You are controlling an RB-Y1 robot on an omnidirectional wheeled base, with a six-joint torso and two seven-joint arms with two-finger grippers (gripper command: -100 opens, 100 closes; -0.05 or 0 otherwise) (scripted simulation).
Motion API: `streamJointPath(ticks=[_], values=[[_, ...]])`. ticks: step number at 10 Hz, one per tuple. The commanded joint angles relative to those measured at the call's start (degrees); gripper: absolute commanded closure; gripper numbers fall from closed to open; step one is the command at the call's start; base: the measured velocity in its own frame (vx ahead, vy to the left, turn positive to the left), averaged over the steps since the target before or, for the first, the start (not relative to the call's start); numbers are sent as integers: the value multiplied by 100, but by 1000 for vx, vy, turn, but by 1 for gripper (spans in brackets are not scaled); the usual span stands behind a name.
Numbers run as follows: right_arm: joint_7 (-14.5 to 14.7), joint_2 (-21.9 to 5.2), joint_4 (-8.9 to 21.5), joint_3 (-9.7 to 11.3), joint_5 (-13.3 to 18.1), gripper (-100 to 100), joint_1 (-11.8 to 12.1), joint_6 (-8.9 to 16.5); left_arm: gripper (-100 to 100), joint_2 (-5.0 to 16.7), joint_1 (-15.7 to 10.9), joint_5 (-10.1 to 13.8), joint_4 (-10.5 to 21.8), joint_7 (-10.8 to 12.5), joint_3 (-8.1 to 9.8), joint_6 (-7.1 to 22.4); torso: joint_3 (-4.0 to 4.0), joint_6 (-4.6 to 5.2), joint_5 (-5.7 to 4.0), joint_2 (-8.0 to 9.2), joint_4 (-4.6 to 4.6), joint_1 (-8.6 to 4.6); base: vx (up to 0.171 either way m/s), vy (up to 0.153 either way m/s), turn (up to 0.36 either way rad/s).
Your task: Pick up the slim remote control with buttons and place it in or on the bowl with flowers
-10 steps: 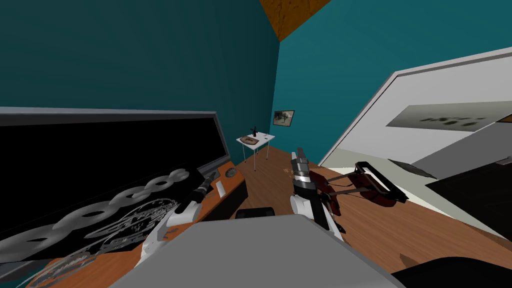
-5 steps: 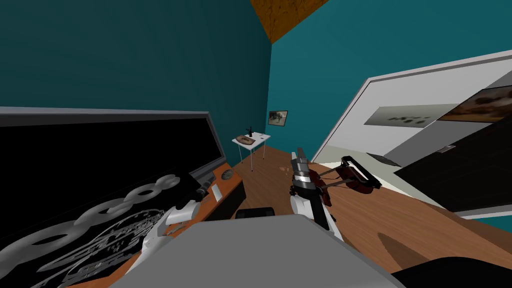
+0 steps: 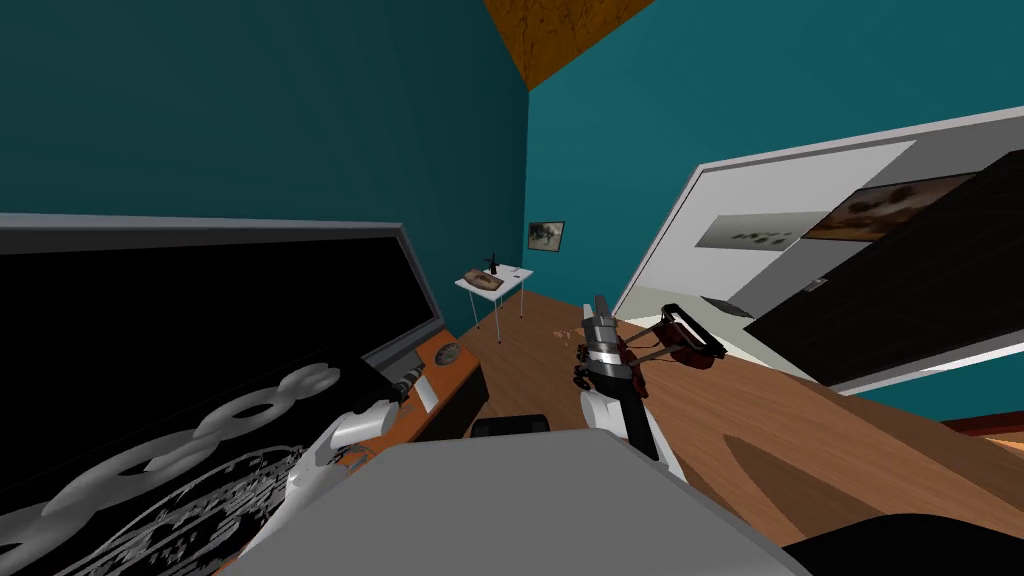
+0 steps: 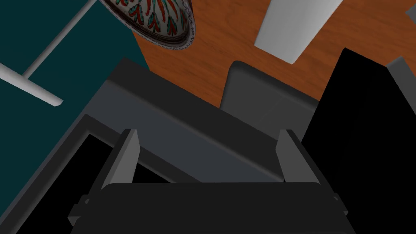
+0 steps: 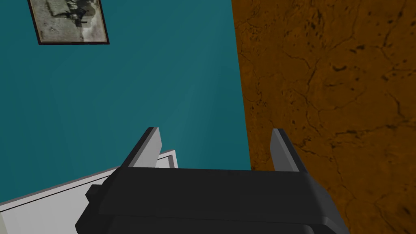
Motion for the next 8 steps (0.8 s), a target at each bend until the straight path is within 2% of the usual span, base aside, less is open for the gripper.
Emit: streamJointPath(ticks=[1,2,3,4,5,6,7,8], values=[[0,0,0,0,0,0,0,0,-100,32,-88,83,286,-106,2,181,0,0,0,0,0,0,6,18,-99],[0,0,0,0,0,0,0,0,-100,78,-211,226,502,-276,26,377,0,-3,1,0,-1,0,3,18,-176],[0,0,0,0,0,0,0,0,-100,78,-211,226,584,-276,26,472,0,1,0,0,0,0,5,22,-109],[0,0,0,0,0,0,1,0,-100,121,-334,368,844,-443,48,675,0,-3,1,0,0,1,10,27,-155],[0,0,0,0,0,0,0,0,-100,121,-334,368,878,-443,48,755,-1,-1,1,-1,0,3,6,28,-75],[0,0,0,-1,0,0,1,0,-100,160,-460,508,1128,-605,68,965,0,-5,1,1,-1,3,6,29,-174],[0,0,0,0,0,0,0,0,-100,160,-460,508,1167,-605,68,1029,0,0,1,0,0,4,7,27,-78],[0,0,0,-1,0,0,1,0,-100,197,-587,646,1425,-762,87,1221,0,-5,1,0,0,2,11,25,-144]])
